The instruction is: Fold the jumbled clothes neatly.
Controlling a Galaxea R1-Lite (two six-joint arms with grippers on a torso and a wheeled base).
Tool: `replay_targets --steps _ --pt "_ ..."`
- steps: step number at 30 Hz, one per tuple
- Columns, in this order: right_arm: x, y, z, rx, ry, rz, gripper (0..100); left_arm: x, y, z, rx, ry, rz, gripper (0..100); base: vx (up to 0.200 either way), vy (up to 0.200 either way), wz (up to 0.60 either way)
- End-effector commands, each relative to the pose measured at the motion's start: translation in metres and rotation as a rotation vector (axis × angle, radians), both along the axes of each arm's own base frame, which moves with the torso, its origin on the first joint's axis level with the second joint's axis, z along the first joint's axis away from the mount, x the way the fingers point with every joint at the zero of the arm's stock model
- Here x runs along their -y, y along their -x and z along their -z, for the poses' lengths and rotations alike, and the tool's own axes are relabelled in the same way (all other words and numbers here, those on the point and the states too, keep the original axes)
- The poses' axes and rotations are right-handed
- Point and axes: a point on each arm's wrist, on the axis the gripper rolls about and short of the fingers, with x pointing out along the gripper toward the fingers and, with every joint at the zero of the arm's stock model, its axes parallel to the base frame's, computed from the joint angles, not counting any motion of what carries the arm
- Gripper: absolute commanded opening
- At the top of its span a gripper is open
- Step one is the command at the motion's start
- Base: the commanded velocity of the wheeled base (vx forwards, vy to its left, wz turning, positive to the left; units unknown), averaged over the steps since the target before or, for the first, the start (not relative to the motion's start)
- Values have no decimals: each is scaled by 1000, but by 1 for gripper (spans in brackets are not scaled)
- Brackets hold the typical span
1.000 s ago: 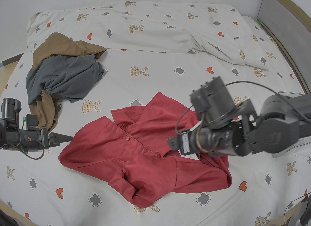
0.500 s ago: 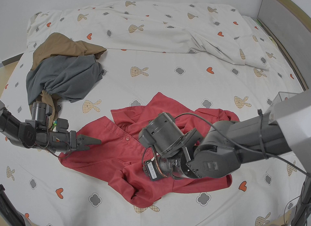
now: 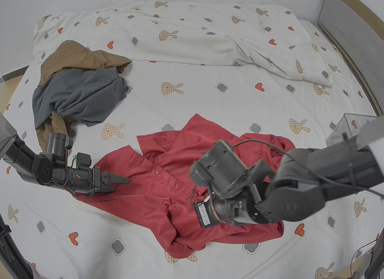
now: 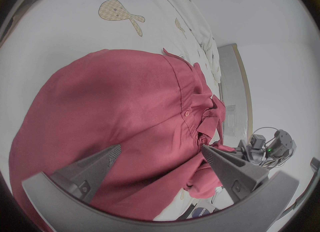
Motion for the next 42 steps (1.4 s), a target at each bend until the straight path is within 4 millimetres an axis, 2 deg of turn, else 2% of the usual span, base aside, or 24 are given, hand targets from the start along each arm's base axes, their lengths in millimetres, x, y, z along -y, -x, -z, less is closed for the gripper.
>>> replay_targets --steps 1,3,4,5,7,9,15,19,20,23,30,31,37,40,41,42 --pt "66 47 -47 42 -83 26 0 2 -2 3 -33 9 -9 100 0 0 0" --pt "88 61 -51 43 -90 32 0 3 0 2 -51 7 -20 100 0 0 0" --pt "88 61 -51 43 -90 32 0 3 0 2 -51 7 -20 100 0 0 0" --pt "110 70 -52 42 -90 45 0 3 2 2 -72 -34 -45 100 0 0 0" --pt "116 73 -51 39 -89 49 0 4 4 2 -79 -60 -60 100 0 0 0" --pt "133 84 -49 5 -118 29 0 15 12 -6 -79 -194 -110 100 0 0 0" --pt "154 107 -47 -70 -176 -98 0 39 30 -22 -34 -239 -68 100 0 0 0" --pt "168 118 -37 -94 -138 -128 0 41 33 -27 -19 -237 -60 100 0 0 0" --pt "180 127 -25 -130 -91 -130 0 41 35 -30 -16 -236 -63 100 0 0 0" --pt "191 137 -15 -165 -58 -121 0 40 35 -33 -16 -237 -65 100 0 0 0" --pt "194 141 -7 -189 -28 -138 0 40 38 -37 -10 -236 -63 100 0 0 0" --pt "193 141 -7 -186 -33 -138 100 40 38 -38 -5 -235 -63 100 0 0 0" --pt "189 135 -6 -188 -20 -119 100 39 42 -49 32 -229 -69 100 0 0 0" --pt "180 98 -50 -39 -108 -50 100 38 45 -73 121 -214 -84 100 0 0 0" --pt "179 91 -53 -26 -106 -44 100 38 45 -77 134 -212 -88 100 0 0 0" --pt "172 74 -59 -3 -82 -40 100 38 45 -87 165 -201 -97 100 0 0 0"
